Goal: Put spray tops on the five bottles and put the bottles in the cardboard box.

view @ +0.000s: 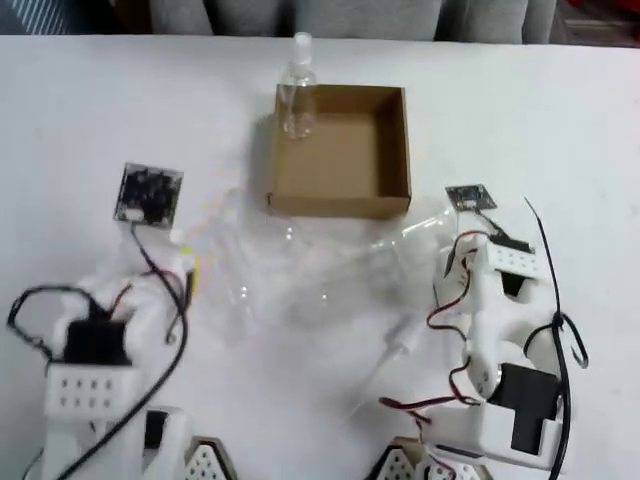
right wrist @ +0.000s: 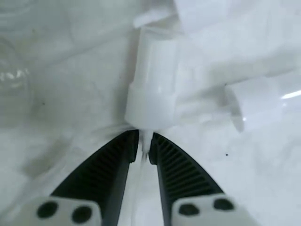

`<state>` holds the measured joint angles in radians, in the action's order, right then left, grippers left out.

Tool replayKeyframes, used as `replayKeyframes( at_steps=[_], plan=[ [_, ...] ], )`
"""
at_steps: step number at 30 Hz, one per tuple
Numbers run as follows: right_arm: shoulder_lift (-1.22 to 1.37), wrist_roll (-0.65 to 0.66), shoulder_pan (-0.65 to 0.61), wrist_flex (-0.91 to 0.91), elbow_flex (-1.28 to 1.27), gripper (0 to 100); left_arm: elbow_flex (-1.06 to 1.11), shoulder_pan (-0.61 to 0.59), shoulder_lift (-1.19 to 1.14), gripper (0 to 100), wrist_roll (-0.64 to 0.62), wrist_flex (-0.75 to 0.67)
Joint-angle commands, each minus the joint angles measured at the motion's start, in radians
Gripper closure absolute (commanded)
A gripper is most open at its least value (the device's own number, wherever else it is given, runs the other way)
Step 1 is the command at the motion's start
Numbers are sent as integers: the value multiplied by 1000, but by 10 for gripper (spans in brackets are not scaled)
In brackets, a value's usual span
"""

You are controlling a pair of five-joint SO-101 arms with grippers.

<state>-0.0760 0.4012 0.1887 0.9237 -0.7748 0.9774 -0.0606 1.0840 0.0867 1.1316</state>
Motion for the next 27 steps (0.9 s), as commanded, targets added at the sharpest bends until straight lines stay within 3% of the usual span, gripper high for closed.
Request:
replayKeyframes(
  at_steps=[1,6,13,19,27],
  plan=[
    [-21,-5,-21,-24,-5,982,-25,53,-188,976,8,-144],
    [-21,-3,-21,-24,-5,982,-106,105,-360,978,5,-227],
    [-21,2,-21,-24,-5,982,-284,219,-691,978,-55,-233],
    [-21,2,-21,-24,-5,982,-451,216,-946,978,60,-233],
    [-21,2,-21,-25,-3,981,-479,143,-1058,978,281,-287]
  ],
)
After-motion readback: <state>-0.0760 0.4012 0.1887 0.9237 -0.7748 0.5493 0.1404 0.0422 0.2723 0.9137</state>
